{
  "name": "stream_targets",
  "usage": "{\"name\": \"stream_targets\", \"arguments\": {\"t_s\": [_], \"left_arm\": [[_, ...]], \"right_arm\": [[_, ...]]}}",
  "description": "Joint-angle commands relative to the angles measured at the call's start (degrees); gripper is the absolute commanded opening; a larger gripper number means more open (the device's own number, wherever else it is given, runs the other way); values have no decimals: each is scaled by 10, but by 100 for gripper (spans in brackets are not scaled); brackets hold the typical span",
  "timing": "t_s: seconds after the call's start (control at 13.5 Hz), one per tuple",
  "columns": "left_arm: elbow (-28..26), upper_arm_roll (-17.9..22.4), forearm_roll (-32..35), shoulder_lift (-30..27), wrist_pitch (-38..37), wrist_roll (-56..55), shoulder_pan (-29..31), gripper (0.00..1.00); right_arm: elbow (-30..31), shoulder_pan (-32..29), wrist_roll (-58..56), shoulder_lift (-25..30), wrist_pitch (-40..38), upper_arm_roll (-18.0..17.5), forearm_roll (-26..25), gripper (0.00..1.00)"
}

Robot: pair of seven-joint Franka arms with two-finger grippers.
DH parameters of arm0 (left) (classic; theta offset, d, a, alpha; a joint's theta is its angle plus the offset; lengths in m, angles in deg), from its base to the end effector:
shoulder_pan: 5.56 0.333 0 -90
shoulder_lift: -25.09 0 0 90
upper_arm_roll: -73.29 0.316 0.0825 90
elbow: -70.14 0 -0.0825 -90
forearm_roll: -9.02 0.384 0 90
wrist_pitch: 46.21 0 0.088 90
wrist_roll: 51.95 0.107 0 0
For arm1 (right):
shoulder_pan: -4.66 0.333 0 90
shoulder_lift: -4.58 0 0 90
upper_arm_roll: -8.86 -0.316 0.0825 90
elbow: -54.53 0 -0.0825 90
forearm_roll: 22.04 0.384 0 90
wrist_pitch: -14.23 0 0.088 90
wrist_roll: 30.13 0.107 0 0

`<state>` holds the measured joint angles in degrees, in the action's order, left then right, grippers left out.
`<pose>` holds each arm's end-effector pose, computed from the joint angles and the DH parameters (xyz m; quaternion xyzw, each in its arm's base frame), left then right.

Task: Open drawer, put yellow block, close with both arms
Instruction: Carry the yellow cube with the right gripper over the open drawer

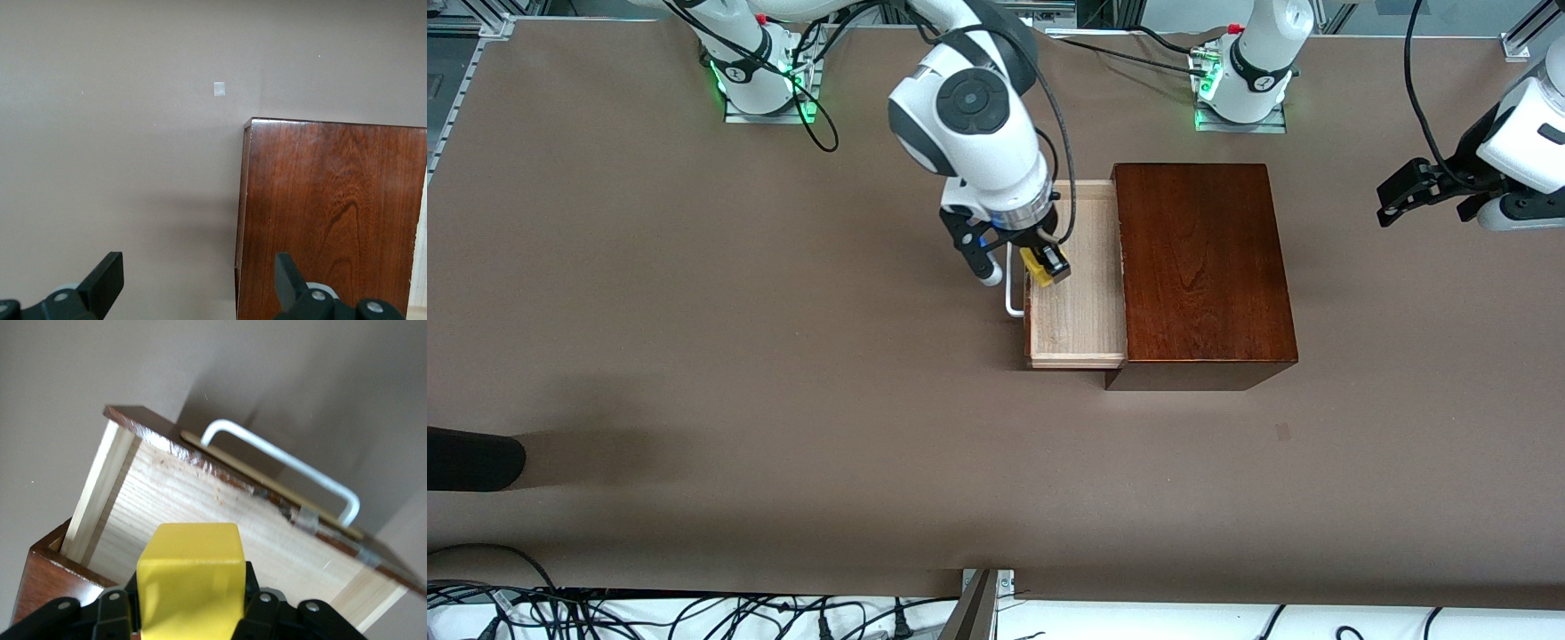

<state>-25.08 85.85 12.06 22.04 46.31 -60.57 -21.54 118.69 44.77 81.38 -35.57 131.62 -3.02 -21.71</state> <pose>0.5410 -0.0238 0.6138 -0.9988 -0.0441 -0.0046 0.0204 0.5111 0.5737 0.4294 -0.8432 0.5198 0.0479 0.1287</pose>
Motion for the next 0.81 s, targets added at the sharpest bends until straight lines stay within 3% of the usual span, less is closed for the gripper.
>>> {"name": "stream_targets", "arguments": {"t_s": [0.0,0.74], "left_arm": [[21,-3,-10,12,-3,13,17,100],[22,-3,-13,25,11,12,17,100]], "right_arm": [[-25,22,71,-27,24,8,-19,0],[-23,62,187,-79,71,12,-55,0]]}}
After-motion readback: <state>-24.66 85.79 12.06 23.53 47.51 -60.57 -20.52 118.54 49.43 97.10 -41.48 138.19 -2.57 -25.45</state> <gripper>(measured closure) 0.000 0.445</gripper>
